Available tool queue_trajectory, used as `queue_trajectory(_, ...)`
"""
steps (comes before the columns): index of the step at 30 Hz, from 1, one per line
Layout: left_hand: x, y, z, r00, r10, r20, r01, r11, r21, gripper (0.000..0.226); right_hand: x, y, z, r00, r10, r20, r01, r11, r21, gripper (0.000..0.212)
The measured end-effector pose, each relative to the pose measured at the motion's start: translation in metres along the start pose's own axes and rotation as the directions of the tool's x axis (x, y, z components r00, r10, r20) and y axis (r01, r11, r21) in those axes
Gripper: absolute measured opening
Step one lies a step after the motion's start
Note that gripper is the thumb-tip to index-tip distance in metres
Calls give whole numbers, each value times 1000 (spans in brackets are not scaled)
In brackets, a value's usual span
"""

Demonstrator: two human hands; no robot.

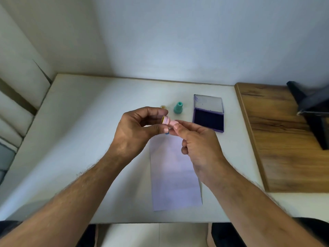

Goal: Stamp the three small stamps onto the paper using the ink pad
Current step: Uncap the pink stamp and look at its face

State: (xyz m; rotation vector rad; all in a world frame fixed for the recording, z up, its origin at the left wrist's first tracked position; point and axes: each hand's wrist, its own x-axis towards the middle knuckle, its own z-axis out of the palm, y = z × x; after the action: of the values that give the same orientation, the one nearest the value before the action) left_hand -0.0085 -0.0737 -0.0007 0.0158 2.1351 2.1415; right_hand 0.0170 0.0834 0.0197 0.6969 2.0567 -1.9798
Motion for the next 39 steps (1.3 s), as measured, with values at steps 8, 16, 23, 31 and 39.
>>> queue_trajectory(8,0,-6,-2,998,24,54,-20,996,-92,40,6,1,-4,998,43,55,-49,994,101,9)
queue_trajectory(16,1,-10,-2,993,86,80,-87,996,6,40,17,2,-2,962,129,239,-186,954,235,20)
queue_trajectory(23,2,-12,-6,989,134,56,-138,987,80,40,22,1,2,938,153,310,-250,919,305,20)
queue_trajectory(31,1,-6,-9,992,123,40,-126,989,81,35,27,-3,1,912,180,368,-302,901,310,25)
queue_trajectory(39,1,-7,-10,994,113,-6,-113,993,44,30,31,-2,3,931,111,349,-237,909,342,21)
